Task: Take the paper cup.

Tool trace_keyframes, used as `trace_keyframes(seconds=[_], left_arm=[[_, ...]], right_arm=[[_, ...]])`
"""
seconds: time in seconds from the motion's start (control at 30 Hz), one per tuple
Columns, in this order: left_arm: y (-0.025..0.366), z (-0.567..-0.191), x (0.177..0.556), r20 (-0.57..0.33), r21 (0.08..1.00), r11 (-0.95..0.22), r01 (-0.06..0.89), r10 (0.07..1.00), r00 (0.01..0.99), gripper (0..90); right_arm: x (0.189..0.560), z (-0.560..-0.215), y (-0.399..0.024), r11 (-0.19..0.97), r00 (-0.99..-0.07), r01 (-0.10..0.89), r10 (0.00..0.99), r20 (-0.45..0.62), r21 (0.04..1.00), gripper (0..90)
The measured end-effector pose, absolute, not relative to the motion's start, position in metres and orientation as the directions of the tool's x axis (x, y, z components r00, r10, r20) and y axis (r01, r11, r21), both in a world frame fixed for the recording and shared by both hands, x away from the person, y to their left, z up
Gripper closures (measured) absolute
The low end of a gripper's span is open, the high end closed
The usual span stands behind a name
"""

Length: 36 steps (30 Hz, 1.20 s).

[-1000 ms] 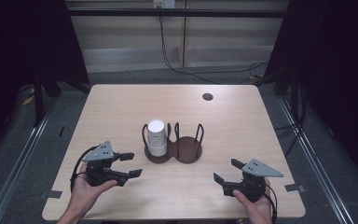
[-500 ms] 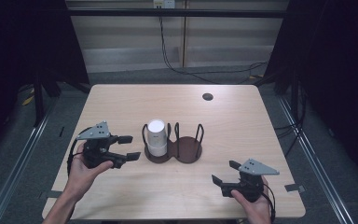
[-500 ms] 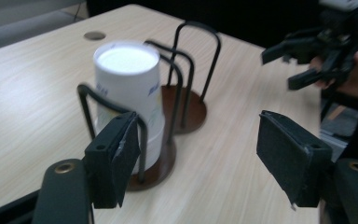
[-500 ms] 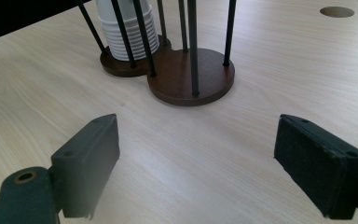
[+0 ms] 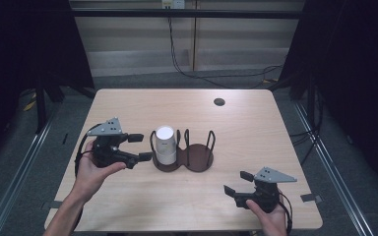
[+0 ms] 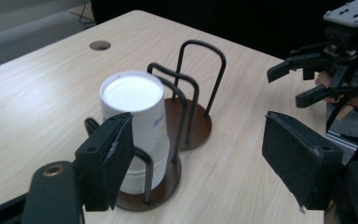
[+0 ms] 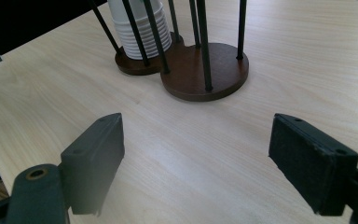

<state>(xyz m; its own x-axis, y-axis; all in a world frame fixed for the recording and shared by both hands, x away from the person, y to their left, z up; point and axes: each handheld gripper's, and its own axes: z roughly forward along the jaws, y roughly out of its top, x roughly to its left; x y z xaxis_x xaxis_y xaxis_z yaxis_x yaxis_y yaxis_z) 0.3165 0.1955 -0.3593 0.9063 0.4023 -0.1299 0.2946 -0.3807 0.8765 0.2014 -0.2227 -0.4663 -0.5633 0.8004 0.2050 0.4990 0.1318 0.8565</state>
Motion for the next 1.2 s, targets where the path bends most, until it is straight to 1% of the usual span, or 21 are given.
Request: trace_keyframes(seconds=[0.07, 0.2, 0.27, 0.33, 0.4, 0.47, 0.63, 0.7, 0.8, 0.83, 0.9, 0.97, 1.1, 1.17, 1.2], left_arm=[[0.195, -0.354, 0.316, -0.112, 0.883, -0.378, 0.278, 0.406, 0.907, 24.7], [0.192, -0.347, 0.320, -0.114, 0.875, -0.393, 0.284, 0.404, 0.908, 24.7], [0.190, -0.345, 0.322, -0.106, 0.867, -0.407, 0.288, 0.415, 0.904, 22.2], [0.189, -0.345, 0.324, -0.074, 0.851, -0.442, 0.283, 0.434, 0.898, 22.0], [0.188, -0.346, 0.328, -0.087, 0.843, -0.454, 0.291, 0.417, 0.905, 21.6], [0.185, -0.347, 0.332, -0.083, 0.829, -0.473, 0.297, 0.422, 0.903, 21.4], [0.181, -0.347, 0.346, -0.085, 0.803, -0.499, 0.325, 0.444, 0.892, 15.6], [0.177, -0.345, 0.350, -0.084, 0.798, -0.510, 0.322, 0.435, 0.897, 16.6], [0.170, -0.342, 0.352, -0.057, 0.780, -0.549, 0.300, 0.415, 0.908, 22.6], [0.168, -0.340, 0.352, -0.050, 0.778, -0.554, 0.297, 0.416, 0.908, 22.0], [0.166, -0.336, 0.355, -0.029, 0.767, -0.579, 0.276, 0.399, 0.917, 15.7], [0.163, -0.332, 0.357, -0.025, 0.760, -0.589, 0.274, 0.395, 0.918, 17.9], [0.157, -0.331, 0.362, -0.011, 0.746, -0.614, 0.259, 0.377, 0.926, 18.1], [0.154, -0.333, 0.366, 0.005, 0.728, -0.637, 0.255, 0.377, 0.926, 22.0], [0.152, -0.336, 0.370, -0.008, 0.723, -0.639, 0.262, 0.371, 0.928, 21.7]], right_arm=[[0.201, -0.466, -0.223, 0.128, -0.567, 0.496, 0.797, 0.209, 0.859, 17.4], [0.202, -0.466, -0.223, 0.130, -0.580, 0.496, 0.785, 0.217, 0.859, 18.0], [0.201, -0.465, -0.222, 0.132, -0.589, 0.490, 0.778, 0.216, 0.861, 18.0], [0.201, -0.464, -0.222, 0.137, -0.589, 0.487, 0.781, 0.209, 0.862, 18.6], [0.200, -0.463, -0.222, 0.151, -0.574, 0.480, 0.800, 0.178, 0.864, 19.9], [0.199, -0.462, -0.223, 0.136, -0.567, 0.475, 0.803, 0.184, 0.869, 21.1], [0.200, -0.462, -0.222, 0.140, -0.575, 0.482, 0.795, 0.192, 0.865, 20.1], [0.200, -0.462, -0.221, 0.144, -0.579, 0.483, 0.793, 0.192, 0.864, 19.6], [0.200, -0.462, -0.221, 0.154, -0.582, 0.484, 0.791, 0.186, 0.861, 18.3], [0.200, -0.462, -0.220, 0.159, -0.583, 0.485, 0.792, 0.183, 0.860, 18.3], [0.200, -0.462, -0.220, 0.163, -0.583, 0.483, 0.793, 0.177, 0.860, 18.3], [0.200, -0.462, -0.219, 0.171, -0.575, 0.486, 0.801, 0.166, 0.857, 18.5], [0.200, -0.462, -0.219, 0.176, -0.570, 0.486, 0.806, 0.158, 0.856, 18.5], [0.199, -0.462, -0.219, 0.181, -0.574, 0.480, 0.805, 0.152, 0.858, 18.5], [0.199, -0.462, -0.219, 0.180, -0.574, 0.480, 0.805, 0.152, 0.859, 18.5]])
